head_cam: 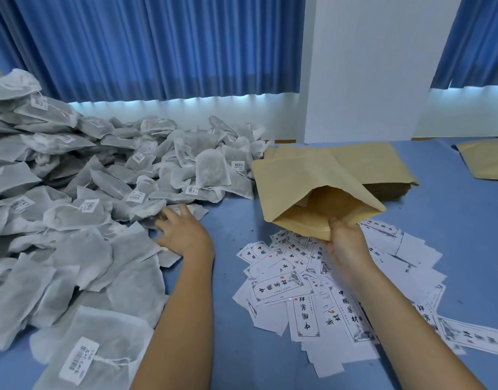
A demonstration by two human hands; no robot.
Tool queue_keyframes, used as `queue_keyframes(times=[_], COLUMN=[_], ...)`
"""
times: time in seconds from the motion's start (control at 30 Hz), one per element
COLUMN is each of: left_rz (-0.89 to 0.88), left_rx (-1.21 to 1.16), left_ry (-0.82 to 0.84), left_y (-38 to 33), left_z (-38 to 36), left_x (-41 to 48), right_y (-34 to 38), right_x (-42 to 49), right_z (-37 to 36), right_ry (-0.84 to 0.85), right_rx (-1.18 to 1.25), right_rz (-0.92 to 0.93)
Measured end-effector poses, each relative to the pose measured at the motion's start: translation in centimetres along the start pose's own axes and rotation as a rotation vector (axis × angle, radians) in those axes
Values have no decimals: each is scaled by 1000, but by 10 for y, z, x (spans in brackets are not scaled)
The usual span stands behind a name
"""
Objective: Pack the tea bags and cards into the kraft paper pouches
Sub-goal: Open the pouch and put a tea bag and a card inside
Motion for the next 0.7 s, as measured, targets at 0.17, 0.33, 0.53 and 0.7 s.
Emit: queue_keyframes(times=[0.17, 0.33, 0.53, 0.7], left_rz=[-173, -650, -700, -871], left_rx=[-126, -782, -336, -366], left_ry=[34, 144, 88, 84], left_y=[-8, -28, -34, -35], left_z=[6, 32, 3, -8], left_x=[-15, -62, -59, -56], right_y=[4, 8, 15, 22], right_x=[1, -4, -3, -6], right_z=[-1, 8, 14, 12], right_ry=[-15, -27, -80, -9], right_rx=[99, 266, 298, 313], right_rz=[11, -40, -44, 63])
Point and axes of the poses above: each hand's wrist, its own x-axis towards the middle knuckle, its own z-axis out of the back of the hand, y = z × x, the point moved 3 cm from there along x, towards the middle knuckle, and after that the axes turned 13 degrees about z, right-handed, at the moved point
